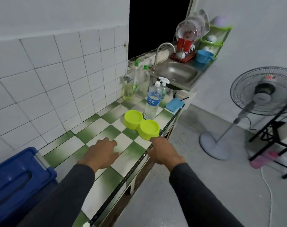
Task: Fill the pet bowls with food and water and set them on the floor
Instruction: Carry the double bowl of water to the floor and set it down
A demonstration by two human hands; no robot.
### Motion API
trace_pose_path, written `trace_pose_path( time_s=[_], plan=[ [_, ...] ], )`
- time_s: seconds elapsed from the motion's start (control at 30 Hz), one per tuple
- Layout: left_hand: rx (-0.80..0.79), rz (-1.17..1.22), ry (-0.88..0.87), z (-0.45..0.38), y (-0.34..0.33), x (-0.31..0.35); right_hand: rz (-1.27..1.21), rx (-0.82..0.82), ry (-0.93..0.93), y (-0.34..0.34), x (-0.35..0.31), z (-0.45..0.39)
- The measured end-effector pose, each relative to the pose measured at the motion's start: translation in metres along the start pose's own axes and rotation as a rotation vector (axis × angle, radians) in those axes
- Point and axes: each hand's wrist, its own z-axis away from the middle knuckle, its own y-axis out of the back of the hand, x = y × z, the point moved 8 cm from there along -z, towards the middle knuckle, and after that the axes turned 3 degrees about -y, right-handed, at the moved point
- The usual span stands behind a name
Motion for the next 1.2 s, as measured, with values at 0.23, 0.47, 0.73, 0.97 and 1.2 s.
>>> trace_pose_path(
  time_s=[0.23,0.47,0.73,0.97,1.2],
  plan=[
    [-0.023,-0.011,-0.046,-0.063,-0.001,0.021,-0.016,-0.02,-0.058,0.003,0.038,-0.049],
    [0.035,-0.002,-0.039,-0.131,0.004,0.038,-0.06,-0.049,-0.038,0.005,0.074,-0.112],
    [0.134,0.112,0.049,-0.195,0.001,0.046,-0.12,-0.101,-0.002,0.005,0.11,-0.18],
    [0.153,0.186,0.108,-0.231,-0.008,0.038,-0.154,-0.184,-0.01,-0.01,0.12,-0.224],
    [0.147,0.291,0.142,-0.262,-0.015,0.017,-0.265,-0.185,-0.089,-0.027,0.121,-0.249]
  ],
)
